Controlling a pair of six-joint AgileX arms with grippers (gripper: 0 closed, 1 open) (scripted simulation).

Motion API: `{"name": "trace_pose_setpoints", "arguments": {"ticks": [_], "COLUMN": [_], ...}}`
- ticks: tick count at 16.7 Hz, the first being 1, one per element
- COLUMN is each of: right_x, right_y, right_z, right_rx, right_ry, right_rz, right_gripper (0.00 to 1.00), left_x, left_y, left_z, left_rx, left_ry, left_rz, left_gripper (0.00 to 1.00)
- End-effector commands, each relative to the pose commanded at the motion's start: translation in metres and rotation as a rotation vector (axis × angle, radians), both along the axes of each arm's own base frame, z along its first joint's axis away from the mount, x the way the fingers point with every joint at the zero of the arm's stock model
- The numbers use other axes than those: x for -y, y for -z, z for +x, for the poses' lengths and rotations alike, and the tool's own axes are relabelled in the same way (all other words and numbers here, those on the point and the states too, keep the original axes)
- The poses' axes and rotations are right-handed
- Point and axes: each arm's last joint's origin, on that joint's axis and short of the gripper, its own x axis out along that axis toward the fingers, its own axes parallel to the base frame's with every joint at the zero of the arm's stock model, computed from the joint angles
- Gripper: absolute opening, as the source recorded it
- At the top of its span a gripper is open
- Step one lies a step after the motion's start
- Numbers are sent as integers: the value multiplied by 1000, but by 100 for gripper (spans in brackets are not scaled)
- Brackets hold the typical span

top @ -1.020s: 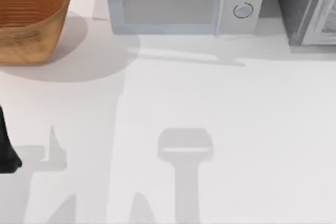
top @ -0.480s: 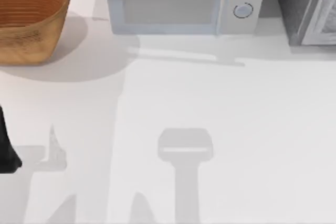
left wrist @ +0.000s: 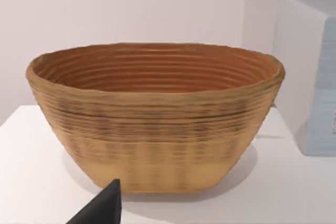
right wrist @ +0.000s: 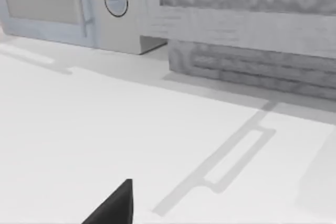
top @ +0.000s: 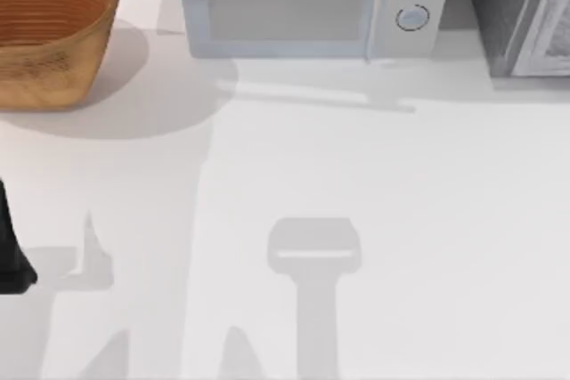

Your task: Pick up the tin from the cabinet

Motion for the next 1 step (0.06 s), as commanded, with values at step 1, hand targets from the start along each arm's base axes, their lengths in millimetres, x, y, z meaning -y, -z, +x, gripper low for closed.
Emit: {"name": "trace_pose_setpoints", "arguments": {"ticks": [1], "right_x": [0], "right_y": [0], "right_z": [0], "right_rx": [0], "right_ry": [0], "right_rz": [0], "right_gripper": [100], "left_x": [0], "left_y": [0], "left_z": [0], "left_rx": [0], "left_ry": [0], "left_rz": [0], "left_gripper": [100]}}
